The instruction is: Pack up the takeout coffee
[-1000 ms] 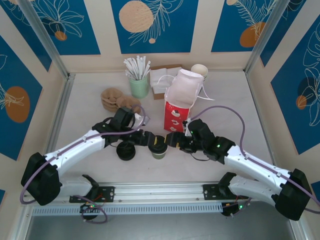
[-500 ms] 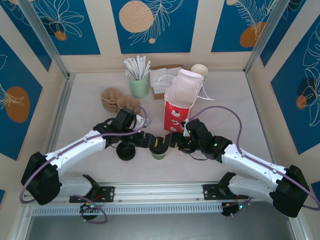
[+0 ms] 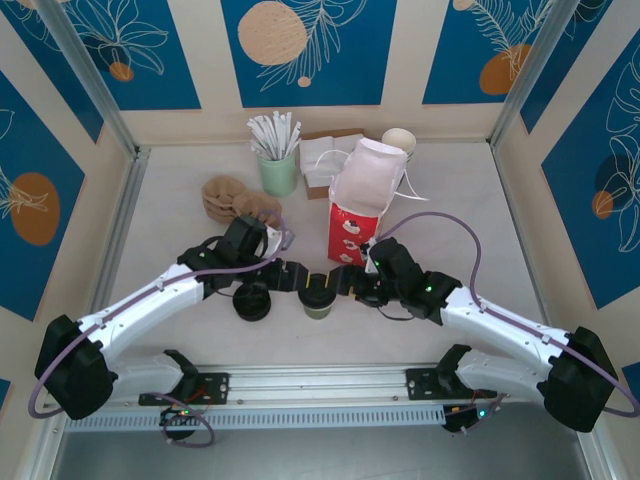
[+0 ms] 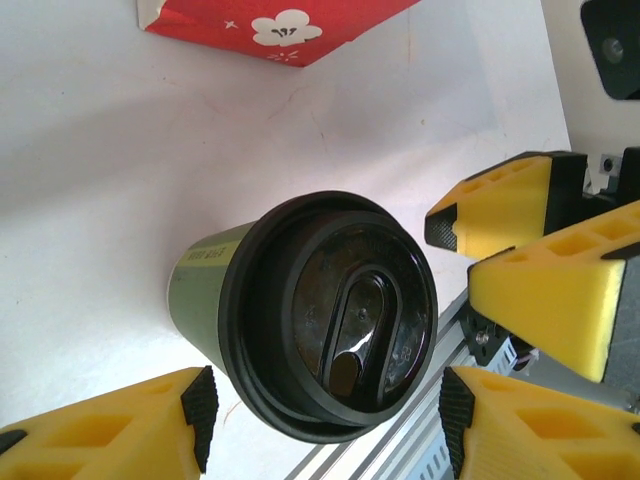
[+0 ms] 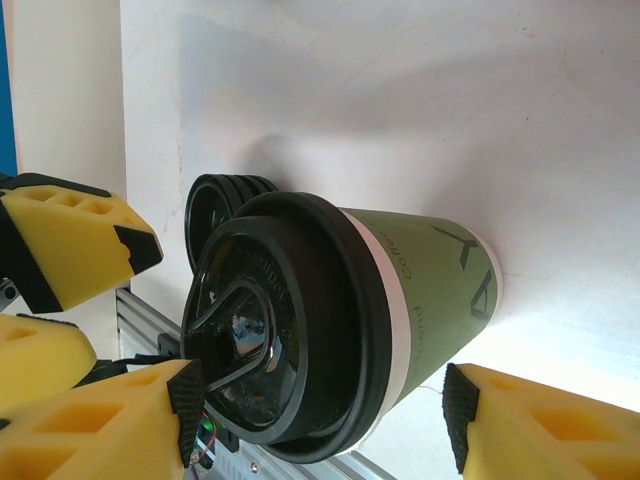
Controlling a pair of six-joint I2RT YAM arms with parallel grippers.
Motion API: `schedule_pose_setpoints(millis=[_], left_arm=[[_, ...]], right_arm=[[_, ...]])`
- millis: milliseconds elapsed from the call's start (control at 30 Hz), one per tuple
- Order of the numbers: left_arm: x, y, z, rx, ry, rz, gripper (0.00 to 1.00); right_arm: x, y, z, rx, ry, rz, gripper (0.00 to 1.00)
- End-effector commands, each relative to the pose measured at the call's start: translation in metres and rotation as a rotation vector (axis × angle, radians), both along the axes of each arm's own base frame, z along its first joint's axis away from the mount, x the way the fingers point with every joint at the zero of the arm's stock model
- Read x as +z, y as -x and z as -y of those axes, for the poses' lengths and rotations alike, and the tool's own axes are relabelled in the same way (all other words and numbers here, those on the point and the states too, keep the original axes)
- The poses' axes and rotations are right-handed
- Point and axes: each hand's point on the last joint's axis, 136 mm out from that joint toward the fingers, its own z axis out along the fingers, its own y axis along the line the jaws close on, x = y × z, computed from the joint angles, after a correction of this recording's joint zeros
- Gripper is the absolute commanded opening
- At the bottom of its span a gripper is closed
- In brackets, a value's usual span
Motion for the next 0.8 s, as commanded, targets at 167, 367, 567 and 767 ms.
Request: schedule_pose_setpoints(millis=[167,367,567,767], left_arm=[[-0.02,0.003,0.004,0.009,-0.006,-0.037,0.61],[-0.041,0.01,0.007,-0.006,-0.03,-0.074,0.6],[-0.06,0.015,0.005,0.0,-0.046,-0.11,0.58],[-0.059,0.015,0.004,0.004,-0.046,-0.103,0.58]], right_arm=[[-0.014,0.009,-0.004,0.043,0.018,-0.017,0.67],[-0.022,0.014,-0.003,0.052,0.034,-0.033,0.66],[-0.028,0.017,-0.001,0.052,0.042,-0.039,0.65],[-0.032,0.018,0.004,0.038,0.059,-0.039,0.64]])
